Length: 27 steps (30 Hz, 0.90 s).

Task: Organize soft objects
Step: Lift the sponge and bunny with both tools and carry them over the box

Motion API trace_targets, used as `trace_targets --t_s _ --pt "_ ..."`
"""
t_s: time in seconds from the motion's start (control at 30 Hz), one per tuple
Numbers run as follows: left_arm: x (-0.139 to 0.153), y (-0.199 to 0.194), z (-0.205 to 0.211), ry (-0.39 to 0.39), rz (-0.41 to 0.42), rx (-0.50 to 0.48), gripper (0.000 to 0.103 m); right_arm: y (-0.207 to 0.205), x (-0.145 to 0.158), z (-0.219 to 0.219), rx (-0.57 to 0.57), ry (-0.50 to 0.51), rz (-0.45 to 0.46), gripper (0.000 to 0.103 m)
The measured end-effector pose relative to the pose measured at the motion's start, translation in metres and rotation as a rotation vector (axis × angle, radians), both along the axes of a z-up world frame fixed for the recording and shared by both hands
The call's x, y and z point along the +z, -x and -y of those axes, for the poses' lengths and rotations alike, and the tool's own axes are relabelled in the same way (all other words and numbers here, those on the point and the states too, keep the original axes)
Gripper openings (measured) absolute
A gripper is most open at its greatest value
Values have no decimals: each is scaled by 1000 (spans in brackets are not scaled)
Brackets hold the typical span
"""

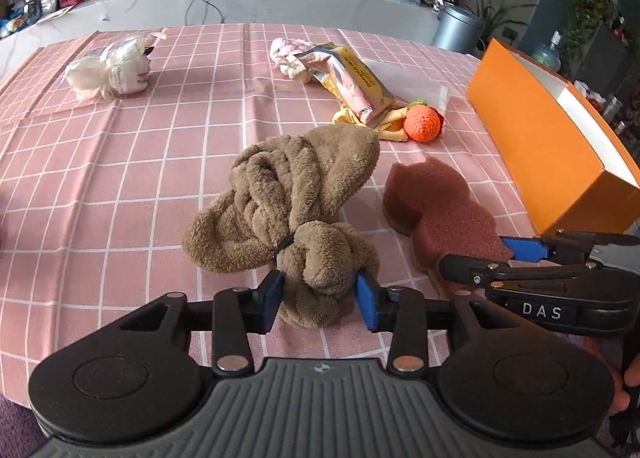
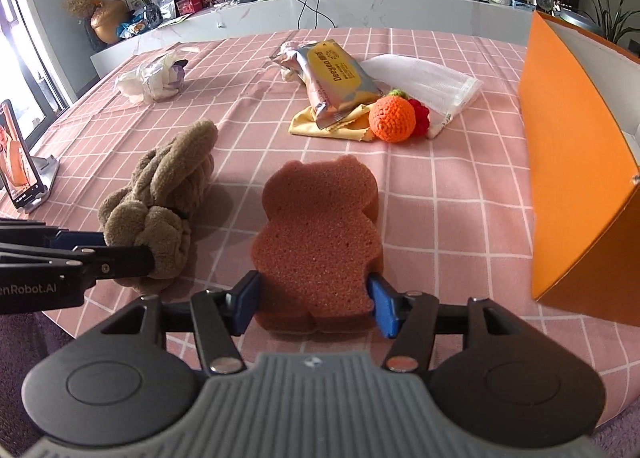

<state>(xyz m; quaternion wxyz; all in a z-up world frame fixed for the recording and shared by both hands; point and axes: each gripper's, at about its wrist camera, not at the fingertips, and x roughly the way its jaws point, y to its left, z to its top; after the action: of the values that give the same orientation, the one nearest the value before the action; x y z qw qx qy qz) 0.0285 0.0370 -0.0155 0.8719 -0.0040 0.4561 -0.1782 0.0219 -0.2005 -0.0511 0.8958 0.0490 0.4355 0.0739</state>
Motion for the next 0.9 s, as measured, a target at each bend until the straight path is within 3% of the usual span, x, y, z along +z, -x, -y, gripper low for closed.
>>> trace_targets --t_s 0.07,0.13,0.3,0.47,0.6,0.9 --pt "0 2 0 18 1 33 85 0 1 0 -8 1 9 67" --pt "-2 2 -1 52 -3 86 85 -1 2 -1 -16 6 25 75" --pt "-9 -7 -4 151 -69 216 86 -8 1 -2 -24 0 37 76" --pt "-5 -8 8 134 -24 211 89 -11 -4 -3 -20 9 35 76" --pt "-11 -15 22 79 -29 213 89 -12 -6 -4 -15 18 43 74" --pt "-26 -17 25 63 -31 194 66 -10 -9 -7 13 49 66 66"
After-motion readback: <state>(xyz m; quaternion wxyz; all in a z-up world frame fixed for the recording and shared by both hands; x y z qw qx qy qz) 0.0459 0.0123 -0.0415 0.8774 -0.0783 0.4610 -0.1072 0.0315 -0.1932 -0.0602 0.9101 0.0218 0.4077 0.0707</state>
